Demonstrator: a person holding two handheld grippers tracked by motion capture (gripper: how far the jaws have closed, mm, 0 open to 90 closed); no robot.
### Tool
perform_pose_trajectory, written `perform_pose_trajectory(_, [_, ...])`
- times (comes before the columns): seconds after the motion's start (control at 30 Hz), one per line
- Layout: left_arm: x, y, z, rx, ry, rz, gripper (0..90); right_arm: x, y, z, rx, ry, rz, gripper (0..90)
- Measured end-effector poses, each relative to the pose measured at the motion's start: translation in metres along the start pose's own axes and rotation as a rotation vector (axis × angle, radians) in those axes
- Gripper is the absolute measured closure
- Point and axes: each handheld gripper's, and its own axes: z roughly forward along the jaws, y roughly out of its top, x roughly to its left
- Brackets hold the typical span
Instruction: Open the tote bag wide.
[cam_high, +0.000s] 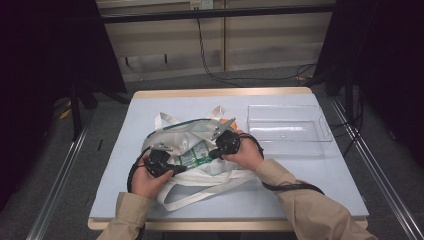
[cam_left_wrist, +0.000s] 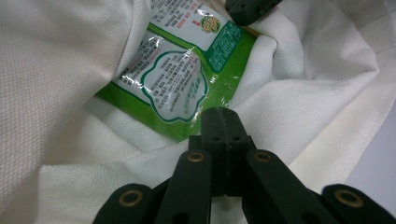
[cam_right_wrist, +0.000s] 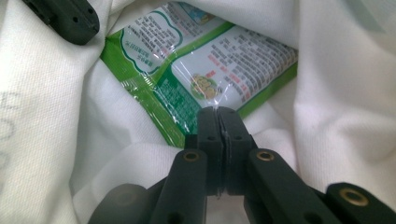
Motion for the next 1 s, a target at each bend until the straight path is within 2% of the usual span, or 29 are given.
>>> perform_pose_trajectory(0.23, [0.0, 0.002, 0.0, 0.002, 0.005, 0.009, 90.0, 0.0, -0.011, -0.004, 0.01, 0.005, 0.014, 90.0])
perform_pose_trajectory(0.3, [0.0, 0.002, -0.001, 0.0, 0.008, 0.01, 90.0, 0.001, -0.012, -0.003, 0.008, 0.005, 0.028, 90.0])
perform_pose_trajectory(0.37, [-0.001, 0.002, 0.0, -0.008, 0.013, 0.004, 90.0, 0.001, -0.013, -0.004, 0.013, 0.006, 0.019, 90.0])
perform_pose_trajectory(0.5, [0.0, 0.002, 0.0, 0.002, 0.007, 0.011, 90.0, 0.001, -0.012, -0.004, -0.001, 0.003, 0.037, 89.5])
perform_pose_trajectory(0.6, [0.0, 0.002, 0.0, -0.003, 0.004, 0.004, 90.0, 0.002, -0.009, -0.005, -0.012, 0.009, 0.064, 82.4])
perform_pose_trajectory(0.77, [0.0, 0.002, 0.001, -0.005, 0.007, 0.009, 90.0, 0.003, -0.005, -0.001, -0.013, 0.017, 0.068, 76.6])
perform_pose_trajectory(0.9, [0.0, 0.002, 0.001, -0.005, 0.005, 0.006, 90.0, 0.005, -0.001, 0.006, 0.029, 0.015, 0.054, 73.9])
perform_pose_trajectory(1.0, [0.0, 0.002, 0.002, -0.003, 0.0, 0.006, 90.0, 0.007, 0.0, 0.011, 0.046, 0.011, 0.064, 74.0])
